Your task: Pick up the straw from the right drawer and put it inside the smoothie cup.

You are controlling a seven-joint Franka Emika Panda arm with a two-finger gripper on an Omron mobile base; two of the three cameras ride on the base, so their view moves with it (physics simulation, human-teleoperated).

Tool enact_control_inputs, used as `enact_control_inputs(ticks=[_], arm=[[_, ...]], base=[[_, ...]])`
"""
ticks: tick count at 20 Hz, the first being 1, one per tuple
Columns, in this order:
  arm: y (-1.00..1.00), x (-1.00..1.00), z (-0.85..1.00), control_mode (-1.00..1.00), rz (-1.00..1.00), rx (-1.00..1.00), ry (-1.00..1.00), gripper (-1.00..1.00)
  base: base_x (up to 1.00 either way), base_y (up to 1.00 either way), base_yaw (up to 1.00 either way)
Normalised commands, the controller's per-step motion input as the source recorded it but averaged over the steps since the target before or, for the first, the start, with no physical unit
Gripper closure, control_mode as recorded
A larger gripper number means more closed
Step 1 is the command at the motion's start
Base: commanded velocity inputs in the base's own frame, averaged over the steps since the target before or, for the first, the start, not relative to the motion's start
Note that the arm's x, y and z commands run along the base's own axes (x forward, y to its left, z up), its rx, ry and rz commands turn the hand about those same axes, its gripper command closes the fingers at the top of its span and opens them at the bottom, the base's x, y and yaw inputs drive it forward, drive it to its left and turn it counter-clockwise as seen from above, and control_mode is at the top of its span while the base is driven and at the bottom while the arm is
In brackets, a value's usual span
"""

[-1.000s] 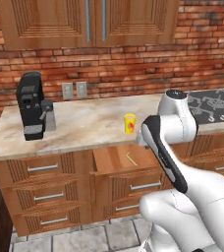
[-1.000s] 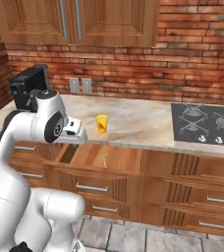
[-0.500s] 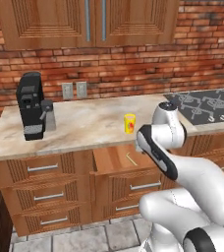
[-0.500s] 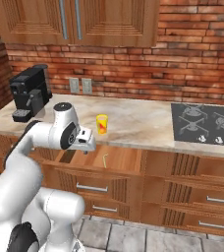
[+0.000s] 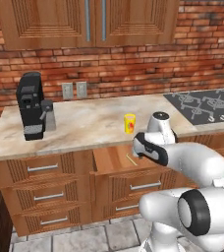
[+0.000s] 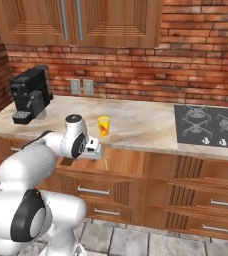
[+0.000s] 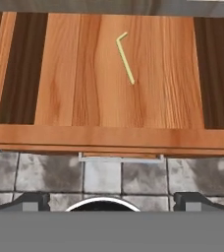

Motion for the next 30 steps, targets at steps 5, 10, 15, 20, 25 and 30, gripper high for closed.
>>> enact_control_inputs(ticks=[5, 10, 15, 20, 25, 30], arm=[[0.0, 0.33, -0.27, -1.0, 0.0, 0.0, 0.1, -1.0], [0.0, 0.31, -0.26, -1.0, 0.0, 0.0, 0.08, -1.0], [0.0, 0.29, -0.4, -1.0, 0.0, 0.0, 0.03, -1.0], [0.0, 0.3, -0.45, -1.0, 0.0, 0.0, 0.0, -1.0], [0.0, 0.34, -0.3, -1.0, 0.0, 0.0, 0.04, -1.0], [0.0, 0.35, -0.31, -1.0, 0.0, 0.0, 0.05, -1.0]], base=[[0.0, 0.0, 0.0], [0.0, 0.0, 0.0], [0.0, 0.0, 0.0], [0.0, 0.0, 0.0], [0.0, 0.0, 0.0], [0.0, 0.0, 0.0]])
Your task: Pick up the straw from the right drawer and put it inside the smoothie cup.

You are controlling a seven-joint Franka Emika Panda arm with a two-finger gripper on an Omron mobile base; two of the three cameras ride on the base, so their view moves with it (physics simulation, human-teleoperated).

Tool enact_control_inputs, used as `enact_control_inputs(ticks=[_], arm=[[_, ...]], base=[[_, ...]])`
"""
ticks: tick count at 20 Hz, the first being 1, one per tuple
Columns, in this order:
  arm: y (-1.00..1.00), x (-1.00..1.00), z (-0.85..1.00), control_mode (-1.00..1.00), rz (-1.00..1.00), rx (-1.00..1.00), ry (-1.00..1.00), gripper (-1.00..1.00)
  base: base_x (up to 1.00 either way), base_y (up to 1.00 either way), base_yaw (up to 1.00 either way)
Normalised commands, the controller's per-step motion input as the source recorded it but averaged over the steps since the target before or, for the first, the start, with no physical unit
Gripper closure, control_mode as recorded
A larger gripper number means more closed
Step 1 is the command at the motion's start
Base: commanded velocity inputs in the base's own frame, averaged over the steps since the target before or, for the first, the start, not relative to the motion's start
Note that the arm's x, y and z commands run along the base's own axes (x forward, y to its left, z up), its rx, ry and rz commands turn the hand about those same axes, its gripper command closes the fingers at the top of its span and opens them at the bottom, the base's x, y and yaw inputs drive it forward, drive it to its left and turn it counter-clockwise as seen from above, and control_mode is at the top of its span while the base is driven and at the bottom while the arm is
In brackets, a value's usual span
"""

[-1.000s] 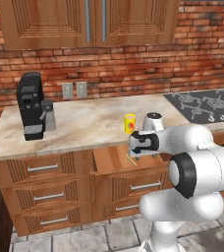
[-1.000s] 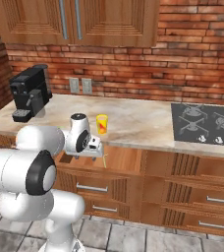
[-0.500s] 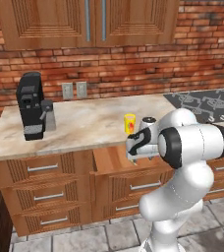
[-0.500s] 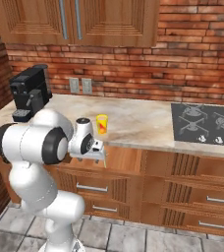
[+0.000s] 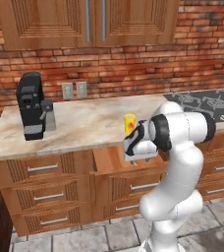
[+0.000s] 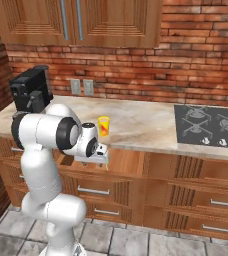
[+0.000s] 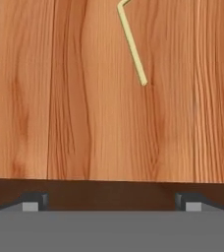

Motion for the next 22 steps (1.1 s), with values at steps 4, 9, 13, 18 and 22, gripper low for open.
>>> enact_control_inputs(ticks=[4, 9, 13, 18, 22], arm=[[0.0, 0.2, -0.38, -1.0, 0.0, -0.01, 0.11, -1.0], [0.0, 0.0, -0.28, -1.0, -0.02, -0.02, 0.18, -1.0], [0.0, -0.24, -0.25, -1.0, 0.0, -0.03, 0.18, -1.0], [-0.02, -0.84, -0.06, -1.0, 0.0, 0.0, 0.06, -1.0], [-0.1, -1.0, 0.0, -1.0, 0.0, 0.0, 0.0, -1.0]], base=[[0.0, 0.0, 0.0], [0.0, 0.0, 0.0], [0.0, 0.0, 0.0], [0.0, 0.0, 0.0], [0.0, 0.0, 0.0]])
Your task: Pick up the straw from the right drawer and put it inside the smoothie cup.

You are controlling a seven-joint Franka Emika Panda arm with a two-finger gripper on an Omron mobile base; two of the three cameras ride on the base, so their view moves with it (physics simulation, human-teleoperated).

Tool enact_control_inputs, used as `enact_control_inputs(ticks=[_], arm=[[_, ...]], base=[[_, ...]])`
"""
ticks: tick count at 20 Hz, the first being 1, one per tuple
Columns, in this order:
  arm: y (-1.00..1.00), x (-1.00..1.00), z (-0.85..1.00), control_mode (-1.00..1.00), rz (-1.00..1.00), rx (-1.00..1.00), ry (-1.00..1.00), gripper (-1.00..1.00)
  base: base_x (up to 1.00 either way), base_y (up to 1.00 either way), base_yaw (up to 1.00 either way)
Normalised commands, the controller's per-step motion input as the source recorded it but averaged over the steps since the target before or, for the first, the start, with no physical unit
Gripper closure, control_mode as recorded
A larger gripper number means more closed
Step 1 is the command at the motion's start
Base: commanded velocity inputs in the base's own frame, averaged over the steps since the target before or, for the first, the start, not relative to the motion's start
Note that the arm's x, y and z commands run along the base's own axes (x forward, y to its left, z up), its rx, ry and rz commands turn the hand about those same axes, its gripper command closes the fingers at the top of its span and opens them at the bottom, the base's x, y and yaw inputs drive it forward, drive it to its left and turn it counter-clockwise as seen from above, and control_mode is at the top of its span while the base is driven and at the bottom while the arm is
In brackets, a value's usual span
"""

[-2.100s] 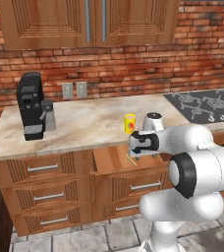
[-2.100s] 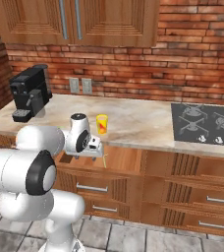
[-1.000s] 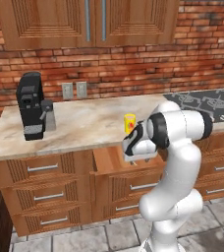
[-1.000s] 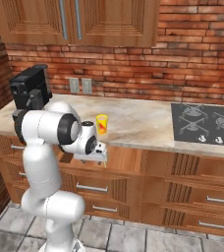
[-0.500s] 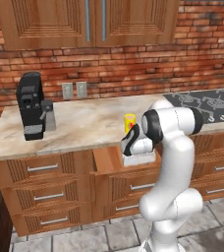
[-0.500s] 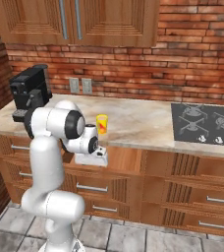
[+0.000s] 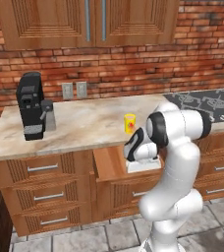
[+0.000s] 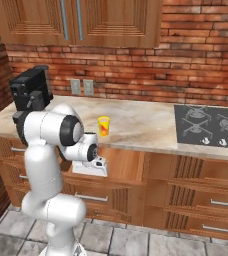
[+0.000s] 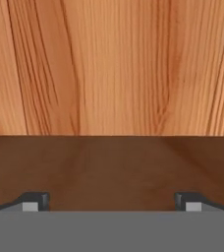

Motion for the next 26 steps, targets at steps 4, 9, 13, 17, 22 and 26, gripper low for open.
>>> enact_control_inputs(ticks=[4, 9, 13, 17, 22, 26], arm=[[-0.11, -1.0, 0.01, -1.0, 0.0, 0.0, -0.05, -1.0], [0.0, -0.9, 0.13, -1.0, 0.0, 0.0, -0.13, -1.0], [0.0, -0.05, 0.31, -1.0, 0.0, 0.01, -0.07, -1.0], [0.0, 0.31, 0.25, -1.0, 0.0, 0.03, -0.02, -1.0], [0.0, 0.51, 0.07, -1.0, 0.0, 0.02, 0.0, -1.0], [0.0, 0.6, 0.0, -1.0, 0.0, 0.0, 0.0, -1.0]], base=[[0.0, 0.0, 0.0], [0.0, 0.0, 0.0], [0.0, 0.0, 0.0], [0.0, 0.0, 0.0], [0.0, 0.0, 0.0], [0.0, 0.0, 0.0]])
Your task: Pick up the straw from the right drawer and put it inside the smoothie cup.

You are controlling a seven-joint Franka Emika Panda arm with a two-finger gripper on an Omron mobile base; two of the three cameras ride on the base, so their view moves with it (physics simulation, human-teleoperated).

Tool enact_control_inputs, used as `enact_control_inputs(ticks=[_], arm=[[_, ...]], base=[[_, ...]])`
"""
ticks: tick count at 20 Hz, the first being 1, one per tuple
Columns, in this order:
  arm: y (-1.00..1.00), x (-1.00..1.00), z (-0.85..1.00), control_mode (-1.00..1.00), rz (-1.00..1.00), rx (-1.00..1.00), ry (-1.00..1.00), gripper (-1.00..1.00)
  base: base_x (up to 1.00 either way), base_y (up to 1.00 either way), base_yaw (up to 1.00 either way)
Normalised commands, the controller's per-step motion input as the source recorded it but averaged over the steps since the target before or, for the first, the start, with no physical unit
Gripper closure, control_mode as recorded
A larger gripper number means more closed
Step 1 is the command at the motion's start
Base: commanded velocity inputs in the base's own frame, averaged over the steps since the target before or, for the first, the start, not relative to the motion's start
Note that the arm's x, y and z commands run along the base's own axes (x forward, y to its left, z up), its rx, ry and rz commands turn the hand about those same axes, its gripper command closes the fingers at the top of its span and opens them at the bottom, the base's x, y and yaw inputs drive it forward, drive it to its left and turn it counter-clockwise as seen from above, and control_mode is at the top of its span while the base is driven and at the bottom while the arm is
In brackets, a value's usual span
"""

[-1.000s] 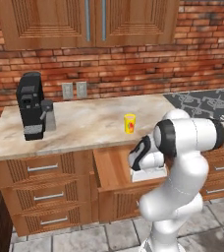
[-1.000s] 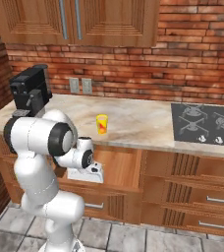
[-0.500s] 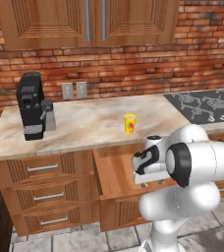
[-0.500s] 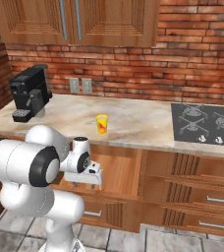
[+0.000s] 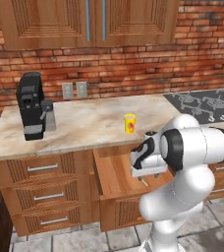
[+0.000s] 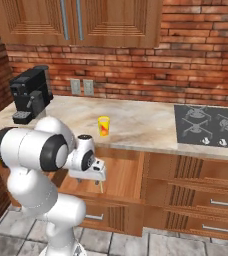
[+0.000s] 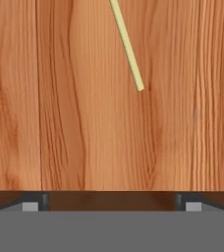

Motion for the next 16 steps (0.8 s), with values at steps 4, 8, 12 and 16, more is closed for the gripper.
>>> enact_control_inputs(ticks=[4, 8, 12, 16], arm=[[0.0, 0.58, -0.01, -1.0, 0.0, 0.0, 0.0, -1.0], [0.0, 0.46, -0.07, -1.0, 0.0, 0.0, 0.0, -1.0], [0.0, 0.31, -0.37, -1.0, 0.0, 0.0, -0.02, -1.0], [-0.05, 0.15, -0.53, -1.0, 0.0, 0.0, -0.06, -1.0]], base=[[0.0, 0.0, 0.0], [0.0, 0.0, 0.0], [0.0, 0.0, 0.0], [0.0, 0.0, 0.0]])
